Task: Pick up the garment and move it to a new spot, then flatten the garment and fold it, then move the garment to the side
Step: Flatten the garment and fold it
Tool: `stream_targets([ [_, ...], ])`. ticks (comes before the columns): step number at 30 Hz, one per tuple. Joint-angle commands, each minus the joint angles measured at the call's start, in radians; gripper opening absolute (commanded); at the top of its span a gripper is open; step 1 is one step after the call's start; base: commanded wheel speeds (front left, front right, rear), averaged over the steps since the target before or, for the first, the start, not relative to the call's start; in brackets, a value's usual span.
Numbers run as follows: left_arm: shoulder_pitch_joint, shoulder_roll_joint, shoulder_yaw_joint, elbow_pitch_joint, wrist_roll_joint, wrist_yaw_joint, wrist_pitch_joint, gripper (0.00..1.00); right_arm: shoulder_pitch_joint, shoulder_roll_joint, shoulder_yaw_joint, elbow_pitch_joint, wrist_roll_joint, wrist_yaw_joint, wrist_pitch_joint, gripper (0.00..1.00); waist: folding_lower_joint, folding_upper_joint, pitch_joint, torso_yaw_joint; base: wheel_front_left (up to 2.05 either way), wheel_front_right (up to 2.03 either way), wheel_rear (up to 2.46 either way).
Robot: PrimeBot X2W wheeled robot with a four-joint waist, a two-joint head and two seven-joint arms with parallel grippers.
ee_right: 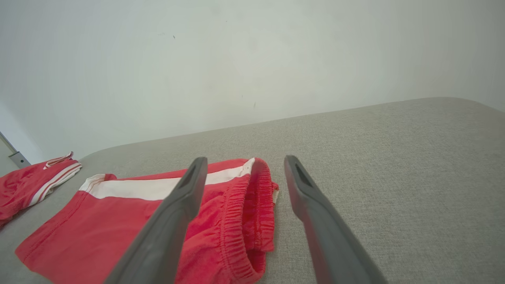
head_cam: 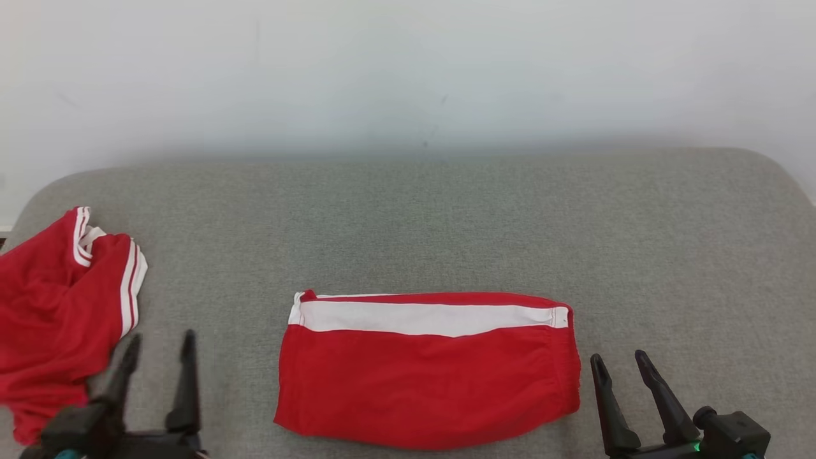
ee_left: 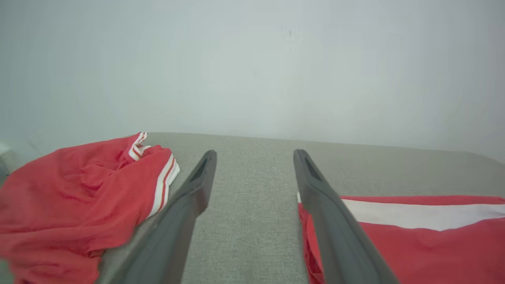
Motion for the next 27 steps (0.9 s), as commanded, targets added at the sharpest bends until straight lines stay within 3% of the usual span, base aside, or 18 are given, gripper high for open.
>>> stream_targets([
  [1,0.024,-0.014,0.035,-0.013,0.025,-0.007,-0.003,1.0,0.008,0.009,-0.006,0.001,-0.006,-0.002,-0.004,1.0,0.0001,0.0,-0.005,0.009,0.0,0.0,0.0],
  [10,0.159,-0.126,0.23,-0.088,0.255,-0.043,-0.003,1.0,0.029,0.04,-0.036,0.025,-0.015,-0.002,-0.004,1.0,0.0001,0.0,-0.012,0.026,0.0,0.0,0.0],
  [15,0.189,-0.155,0.242,-0.071,0.354,-0.084,-0.003,1.0,0.033,0.045,-0.044,0.055,-0.033,-0.002,-0.004,1.0,0.0001,0.0,-0.015,0.028,0.0,0.0,0.0],
  [27,0.182,-0.225,0.27,-0.003,0.429,-0.147,-0.003,1.0,-0.019,0.054,-0.05,0.16,-0.069,-0.002,-0.003,1.0,0.0001,0.0,-0.018,0.035,0.0,0.0,0.0],
])
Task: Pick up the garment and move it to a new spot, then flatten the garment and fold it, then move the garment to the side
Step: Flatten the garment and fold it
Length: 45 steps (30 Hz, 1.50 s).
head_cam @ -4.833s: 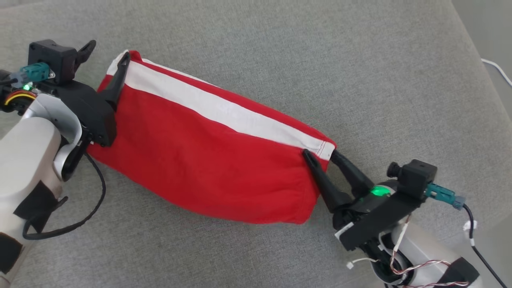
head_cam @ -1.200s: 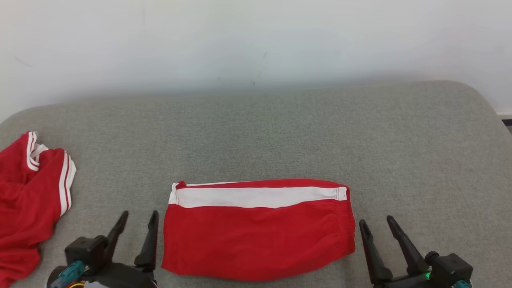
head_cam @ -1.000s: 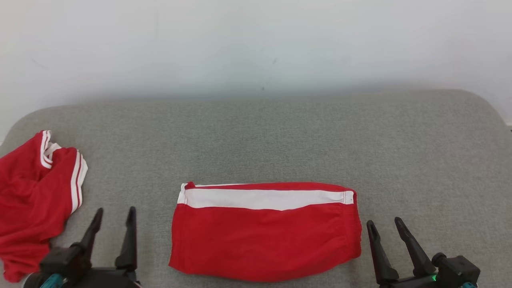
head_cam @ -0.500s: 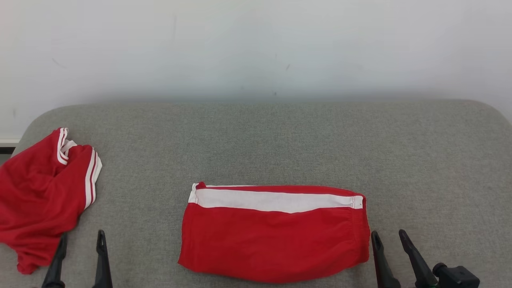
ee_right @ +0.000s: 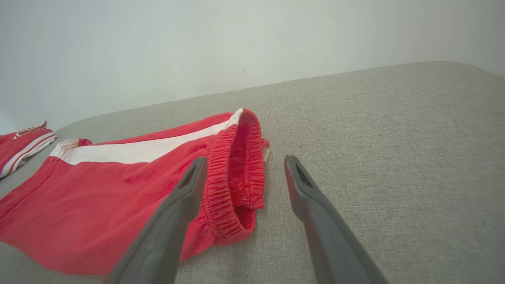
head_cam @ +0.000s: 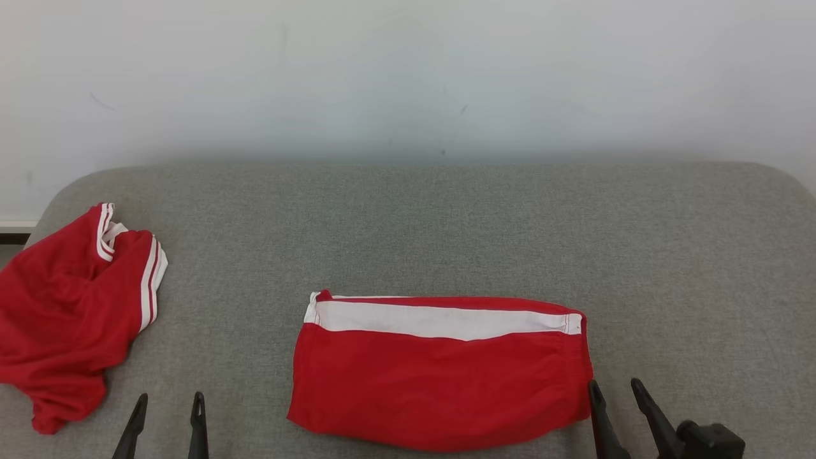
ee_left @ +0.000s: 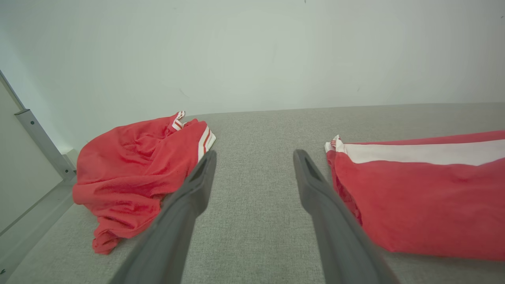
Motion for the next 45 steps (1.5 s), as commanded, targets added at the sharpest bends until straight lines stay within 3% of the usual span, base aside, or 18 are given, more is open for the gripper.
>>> stream_targets([
  [1,0.001,-0.009,0.005,0.002,0.009,-0.003,-0.003,1.0,-0.025,0.004,0.004,0.011,-0.01,-0.002,0.0,1.0,0.0,0.0,0.001,0.002,0.0,0.0,0.0],
  [12,-0.049,-0.045,0.014,0.01,0.04,-0.031,-0.003,1.0,-0.268,-0.011,0.026,0.297,-0.034,-0.002,0.04,1.0,0.0,0.0,0.03,0.036,0.0,0.0,0.0],
  [23,-0.077,-0.065,0.002,0.032,0.053,-0.05,-0.003,1.0,-0.397,-0.009,0.026,0.607,0.011,-0.002,0.078,1.0,0.0,0.0,0.048,0.072,0.0,0.0,0.0],
  [26,-0.08,-0.069,-0.001,0.033,0.05,-0.051,-0.003,1.0,-0.413,-0.004,0.06,0.641,0.041,-0.002,0.071,0.0,0.0,0.0,0.044,0.074,0.0,0.0,0.0],
  [32,-0.074,-0.066,0.001,0.046,0.05,-0.055,-0.003,1.0,-0.453,-0.044,0.116,0.693,0.092,-0.003,0.065,0.0,0.0,0.0,0.022,0.067,0.0,0.0,0.0],
  [42,-0.044,-0.072,0.013,0.039,0.052,-0.06,-0.003,1.0,-0.476,-0.25,0.126,0.728,0.175,-0.003,0.045,0.0,0.0,0.0,-0.006,0.049,0.0,0.0,0.0],
  [45,-0.038,-0.075,0.017,0.035,0.052,-0.06,-0.003,1.0,-0.471,-0.28,0.135,0.72,0.197,-0.003,0.058,0.0,0.0,0.0,-0.008,0.042,0.0,0.0,0.0],
])
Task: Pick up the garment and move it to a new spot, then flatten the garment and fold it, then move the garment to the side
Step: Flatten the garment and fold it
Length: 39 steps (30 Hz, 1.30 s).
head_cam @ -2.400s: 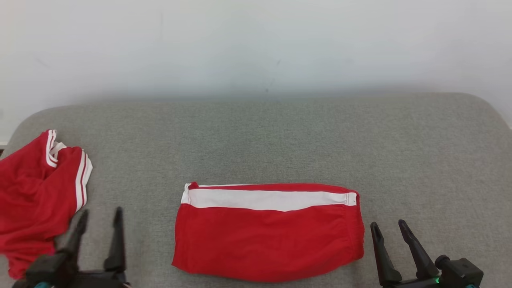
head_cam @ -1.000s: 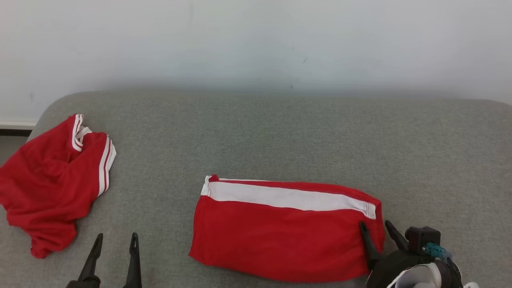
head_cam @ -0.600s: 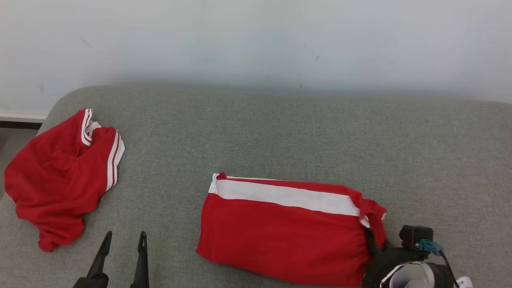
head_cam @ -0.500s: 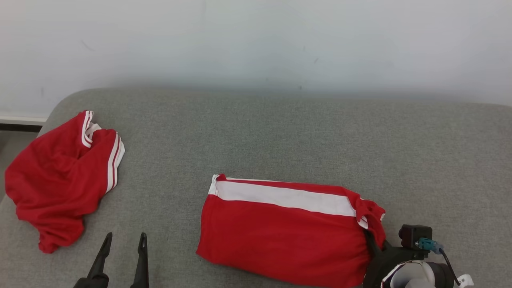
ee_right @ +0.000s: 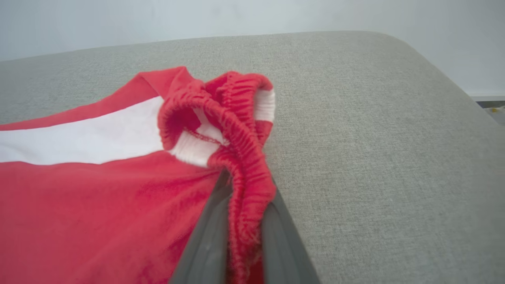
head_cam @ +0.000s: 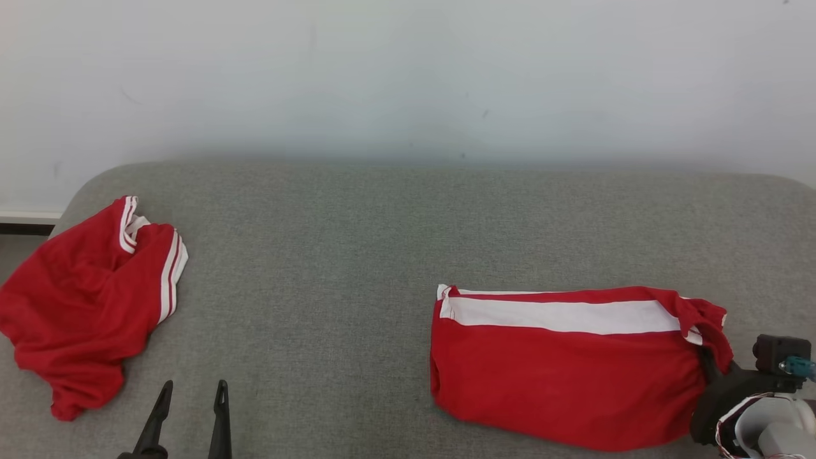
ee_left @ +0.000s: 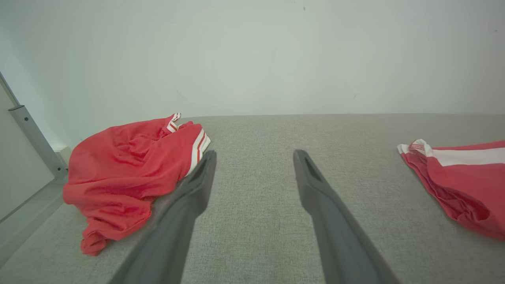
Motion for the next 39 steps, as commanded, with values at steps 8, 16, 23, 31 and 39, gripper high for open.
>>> stream_targets([
  [8,0.025,-0.013,0.018,-0.009,0.0,-0.007,-0.003,1.0,0.027,-0.063,0.124,-0.171,0.117,-0.003,0.102,0.0,0.0,0.0,-0.01,-0.037,0.0,0.0,0.0],
  [16,0.026,-0.018,0.026,-0.011,0.002,-0.004,-0.003,1.0,0.054,-0.068,0.156,-0.439,0.366,-0.003,0.309,0.0,0.0,0.0,-0.013,-0.052,0.0,0.0,0.0],
  [23,0.013,-0.023,0.019,-0.011,0.003,-0.005,-0.003,1.0,0.073,-0.032,0.161,-0.623,0.515,-0.003,0.476,0.0,0.0,0.0,-0.002,-0.04,0.0,0.0,0.0],
  [31,-0.008,-0.032,-0.009,0.001,-0.002,-0.004,-0.003,1.0,0.043,0.104,0.138,-0.61,0.553,-0.003,0.587,0.0,0.0,0.0,0.007,0.01,0.0,0.0,0.0],
  [39,-0.03,-0.035,-0.038,0.02,-0.015,-0.005,-0.003,1.0,-0.009,0.202,0.13,-0.496,0.421,-0.003,0.584,0.0,0.0,0.0,0.025,0.066,0.0,0.0,0.0],
])
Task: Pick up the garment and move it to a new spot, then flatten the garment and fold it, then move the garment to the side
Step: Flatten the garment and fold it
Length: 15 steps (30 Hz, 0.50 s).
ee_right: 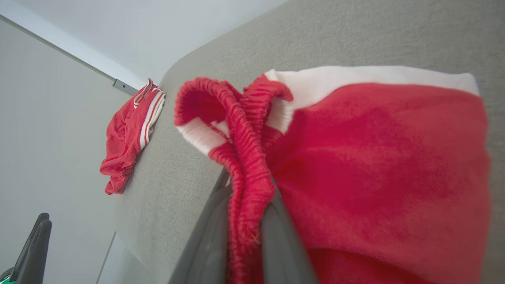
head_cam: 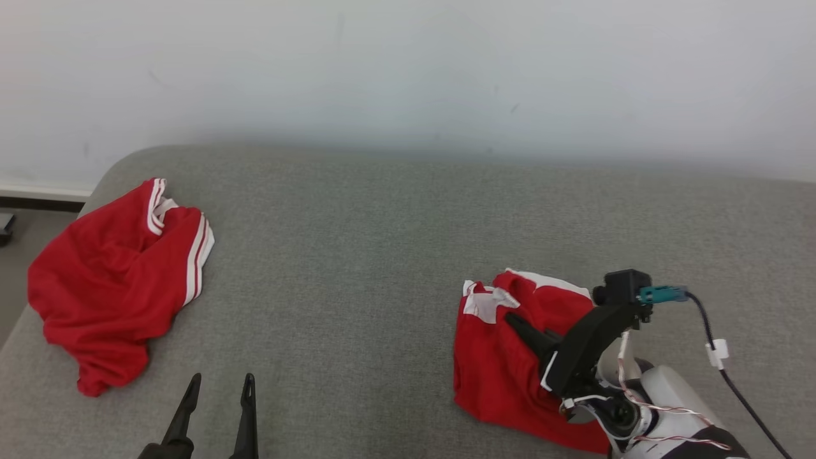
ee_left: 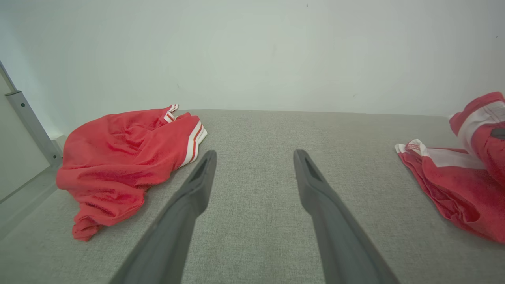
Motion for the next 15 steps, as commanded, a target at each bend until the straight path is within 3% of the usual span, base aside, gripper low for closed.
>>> stream_targets([
  [1,-0.014,-0.003,-0.006,0.007,-0.012,0.001,-0.003,1.0,-0.016,0.024,0.001,0.033,-0.042,-0.002,-0.006,0.0,-0.0001,0.0,0.013,0.027,0.0,0.0,0.0],
  [9,-0.028,-0.005,-0.017,0.011,-0.015,0.001,-0.003,1.0,-0.041,0.06,-0.006,0.139,-0.136,-0.002,-0.042,0.0,-0.0001,0.0,0.029,0.053,0.0,0.0,0.0],
  [10,-0.027,-0.005,-0.015,0.011,-0.015,0.001,-0.003,1.0,-0.04,0.066,-0.006,0.148,-0.144,-0.002,-0.051,0.42,-0.0001,0.0,0.029,0.054,0.0,0.0,0.0],
  [11,-0.026,-0.005,-0.014,0.011,-0.016,0.001,-0.003,1.0,-0.04,0.07,-0.001,0.152,-0.151,-0.002,-0.056,1.0,-0.0001,0.0,0.03,0.053,0.0,0.0,0.0],
  [15,-0.013,-0.005,0.0,0.015,-0.013,0.001,-0.003,1.0,-0.035,0.068,0.016,0.138,-0.144,-0.002,-0.087,1.0,-0.0001,0.0,0.019,0.04,0.0,0.0,0.0],
])
